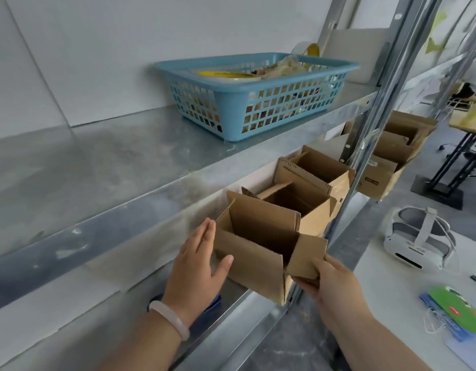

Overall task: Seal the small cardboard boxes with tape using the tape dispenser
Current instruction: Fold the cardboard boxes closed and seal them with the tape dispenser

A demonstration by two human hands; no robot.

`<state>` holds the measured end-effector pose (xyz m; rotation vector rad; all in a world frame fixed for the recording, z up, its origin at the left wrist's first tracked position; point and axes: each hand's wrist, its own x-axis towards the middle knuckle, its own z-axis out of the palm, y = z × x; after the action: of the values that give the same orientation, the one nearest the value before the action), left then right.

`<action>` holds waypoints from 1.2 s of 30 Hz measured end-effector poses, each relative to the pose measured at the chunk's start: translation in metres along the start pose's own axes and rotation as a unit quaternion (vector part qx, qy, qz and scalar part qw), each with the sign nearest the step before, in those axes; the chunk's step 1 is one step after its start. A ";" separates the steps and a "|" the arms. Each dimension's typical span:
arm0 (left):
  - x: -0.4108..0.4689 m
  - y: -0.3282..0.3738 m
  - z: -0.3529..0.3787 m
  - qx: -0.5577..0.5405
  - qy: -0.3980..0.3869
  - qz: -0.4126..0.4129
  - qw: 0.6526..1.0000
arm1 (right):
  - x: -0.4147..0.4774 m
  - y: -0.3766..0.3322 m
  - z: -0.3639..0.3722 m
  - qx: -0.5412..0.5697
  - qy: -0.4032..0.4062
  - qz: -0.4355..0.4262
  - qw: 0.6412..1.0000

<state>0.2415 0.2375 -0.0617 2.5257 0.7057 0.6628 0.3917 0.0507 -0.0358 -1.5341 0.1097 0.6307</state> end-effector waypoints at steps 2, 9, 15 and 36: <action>-0.004 0.006 -0.002 -0.019 0.017 -0.024 0.999 | -0.004 -0.009 -0.013 0.015 -0.014 0.000 1.000; -0.021 0.036 -0.011 -0.119 0.106 -0.098 0.982 | -0.003 -0.042 -0.055 0.034 -0.048 -0.011 0.998; -0.047 0.077 -0.020 -0.230 0.164 -0.128 0.951 | -0.003 -0.075 -0.071 0.011 -0.152 -0.028 0.988; -0.254 0.011 -0.113 -0.198 0.398 -0.315 0.838 | -0.119 0.030 0.113 -0.218 -0.467 -0.106 0.850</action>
<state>-0.0076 0.1155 -0.0493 1.4233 1.4080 1.4229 0.2431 0.1177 -0.0019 -1.4674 -0.9945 1.2110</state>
